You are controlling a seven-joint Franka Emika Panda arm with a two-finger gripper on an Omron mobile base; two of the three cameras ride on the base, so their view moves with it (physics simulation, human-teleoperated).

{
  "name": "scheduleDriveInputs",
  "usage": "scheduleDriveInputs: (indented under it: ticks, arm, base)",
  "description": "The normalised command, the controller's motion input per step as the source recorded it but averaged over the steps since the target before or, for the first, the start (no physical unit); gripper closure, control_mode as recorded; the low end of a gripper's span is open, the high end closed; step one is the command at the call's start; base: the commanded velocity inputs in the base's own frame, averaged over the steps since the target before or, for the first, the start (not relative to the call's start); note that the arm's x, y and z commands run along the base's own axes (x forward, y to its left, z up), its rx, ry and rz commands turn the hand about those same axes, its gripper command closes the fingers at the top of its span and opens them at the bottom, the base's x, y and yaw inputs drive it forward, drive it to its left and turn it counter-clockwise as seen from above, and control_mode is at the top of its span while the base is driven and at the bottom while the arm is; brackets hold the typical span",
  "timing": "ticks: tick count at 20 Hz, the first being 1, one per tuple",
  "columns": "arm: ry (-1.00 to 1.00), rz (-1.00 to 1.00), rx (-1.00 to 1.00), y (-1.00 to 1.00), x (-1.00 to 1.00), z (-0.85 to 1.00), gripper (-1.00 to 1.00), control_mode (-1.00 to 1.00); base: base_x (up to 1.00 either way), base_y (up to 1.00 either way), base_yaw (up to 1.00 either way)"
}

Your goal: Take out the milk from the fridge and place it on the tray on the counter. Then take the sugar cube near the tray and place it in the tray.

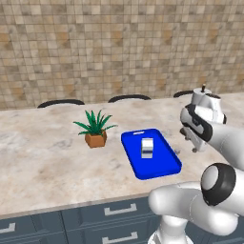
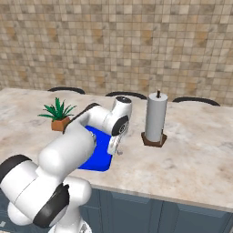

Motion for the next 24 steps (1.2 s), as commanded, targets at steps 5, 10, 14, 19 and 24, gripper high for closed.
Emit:
scheduleDriveInputs:
  ticks: [5,10,14,19,24]
  arm:
    - [-0.06,0.45,0.0,0.0,0.1,0.0,-1.0,-1.0]
    - [-0.22,0.38,0.0,0.0,0.0,-0.05,-1.0,-1.0]
    - [-0.13,0.11,-0.07,0.07,0.0,-0.17,-1.0,-1.0]
    - [-0.01,0.02,-0.09,0.14,0.0,-0.23,-1.0,-1.0]
    - [0.12,0.0,-0.02,0.01,0.26,-0.12,-1.0,-1.0]
  base:
    - [0.0,0.0,0.0]
    - [0.0,0.0,0.0]
    - [0.0,0.0,0.0]
    - [0.0,0.0,0.0]
    - [0.0,0.0,0.0]
